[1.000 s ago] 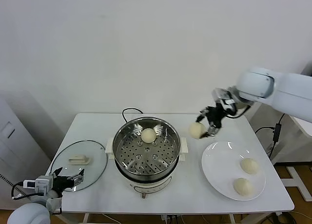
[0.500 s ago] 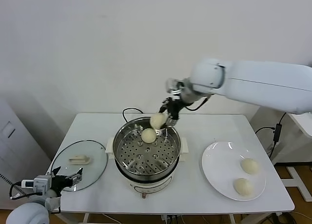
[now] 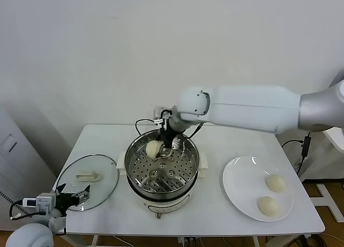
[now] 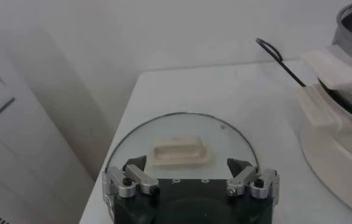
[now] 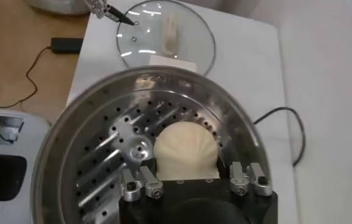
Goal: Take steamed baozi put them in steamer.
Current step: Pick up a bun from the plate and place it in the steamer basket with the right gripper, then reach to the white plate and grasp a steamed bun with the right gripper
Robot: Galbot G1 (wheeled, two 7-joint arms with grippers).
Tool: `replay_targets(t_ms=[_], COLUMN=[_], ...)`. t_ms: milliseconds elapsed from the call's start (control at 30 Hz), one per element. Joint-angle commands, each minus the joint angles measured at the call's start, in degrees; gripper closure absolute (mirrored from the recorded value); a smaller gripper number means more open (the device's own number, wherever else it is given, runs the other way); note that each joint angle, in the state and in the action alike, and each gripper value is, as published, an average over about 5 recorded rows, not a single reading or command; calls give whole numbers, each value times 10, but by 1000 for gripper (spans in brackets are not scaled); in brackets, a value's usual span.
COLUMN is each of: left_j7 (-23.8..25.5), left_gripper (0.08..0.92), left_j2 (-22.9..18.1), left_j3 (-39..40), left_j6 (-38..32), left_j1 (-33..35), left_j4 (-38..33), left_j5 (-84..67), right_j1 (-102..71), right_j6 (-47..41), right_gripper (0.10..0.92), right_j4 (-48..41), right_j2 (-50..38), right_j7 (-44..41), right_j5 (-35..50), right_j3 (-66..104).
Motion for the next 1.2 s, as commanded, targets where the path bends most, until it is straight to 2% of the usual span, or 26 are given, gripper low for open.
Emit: replay_targets(t_ms=[33,500,600,700,867,1067,1200], left_j7=[0,0,0,0,1,1,1], left_gripper=[177,177,177,177,177,177,177], left_j2=[1,2,2,1,0,2,2], left_j3=[0,1,1,1,2,2,2], left_j6=[0,-2,-2,-3,-4,-4,-3], left_j1=[0,0,1,2,3,1,0], left_j4=[1,1,1,2,2,1,-3], left_j5=[0,-2,-2,-2,-2,-2,-3], right_j1=[-50,-79,-77,-65,8,127,182], right_j6=[-13,-22,-23,-20,1,67,134], right_gripper=[423,420,389,314,212,203,203], right_j4=[-25,-45,-44,-37,11,76,91], right_j2=[38,51,47,31,-43,-180,-274], right_j7=[31,60,60,48,-14,-139,-219], right_j5=[8,3,2,1,-22,-100,-184], right_j3=[5,13,14,16,10,-37,-88])
